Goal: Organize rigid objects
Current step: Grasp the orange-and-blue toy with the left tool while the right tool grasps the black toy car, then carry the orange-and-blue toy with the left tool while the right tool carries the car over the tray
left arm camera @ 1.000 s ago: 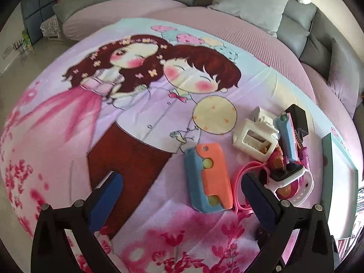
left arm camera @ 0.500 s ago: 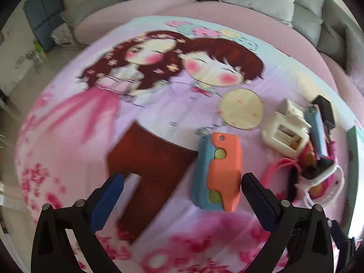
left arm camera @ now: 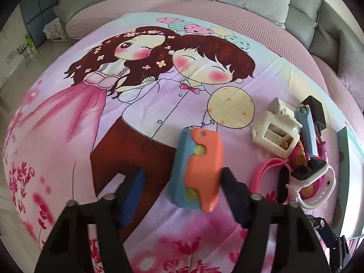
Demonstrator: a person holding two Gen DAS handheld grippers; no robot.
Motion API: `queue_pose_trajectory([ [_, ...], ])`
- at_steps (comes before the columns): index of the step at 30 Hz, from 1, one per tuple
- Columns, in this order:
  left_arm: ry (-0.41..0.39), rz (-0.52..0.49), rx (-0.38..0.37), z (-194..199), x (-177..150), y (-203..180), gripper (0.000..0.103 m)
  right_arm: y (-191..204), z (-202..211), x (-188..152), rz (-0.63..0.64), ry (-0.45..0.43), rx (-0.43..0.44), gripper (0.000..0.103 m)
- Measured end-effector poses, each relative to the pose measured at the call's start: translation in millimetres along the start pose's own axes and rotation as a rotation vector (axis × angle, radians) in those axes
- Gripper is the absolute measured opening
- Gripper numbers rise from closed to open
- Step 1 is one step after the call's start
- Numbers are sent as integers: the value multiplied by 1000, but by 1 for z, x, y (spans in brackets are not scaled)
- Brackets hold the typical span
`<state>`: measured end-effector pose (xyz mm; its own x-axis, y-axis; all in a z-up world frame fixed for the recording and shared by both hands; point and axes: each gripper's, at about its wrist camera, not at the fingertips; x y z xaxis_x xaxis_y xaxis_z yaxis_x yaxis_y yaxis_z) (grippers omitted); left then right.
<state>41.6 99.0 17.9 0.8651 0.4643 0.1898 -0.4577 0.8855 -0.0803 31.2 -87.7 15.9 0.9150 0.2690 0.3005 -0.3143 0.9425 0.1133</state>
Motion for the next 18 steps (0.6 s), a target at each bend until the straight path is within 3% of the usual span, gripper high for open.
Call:
queue_pose_trajectory([
  [2, -8, -14, -12, 1, 0, -2, 45, 0, -1, 0, 3, 4, 2, 81],
  [3, -7, -20, -15, 1, 0, -3, 44, 0, -1, 0, 3, 5, 2, 78],
  [18, -55, -22, -14, 12, 0, -4, 44, -1, 11, 0, 8, -37, 9, 78],
])
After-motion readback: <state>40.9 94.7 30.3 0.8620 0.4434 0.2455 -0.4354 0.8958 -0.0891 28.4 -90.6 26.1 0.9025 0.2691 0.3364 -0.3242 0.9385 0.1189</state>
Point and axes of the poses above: each gripper's, at about its wrist camera, not at the fingertips, and z roughly against the way its jaws point, y to its left, x to its top, and after that the axes turned 14 degrees about y, right-handed
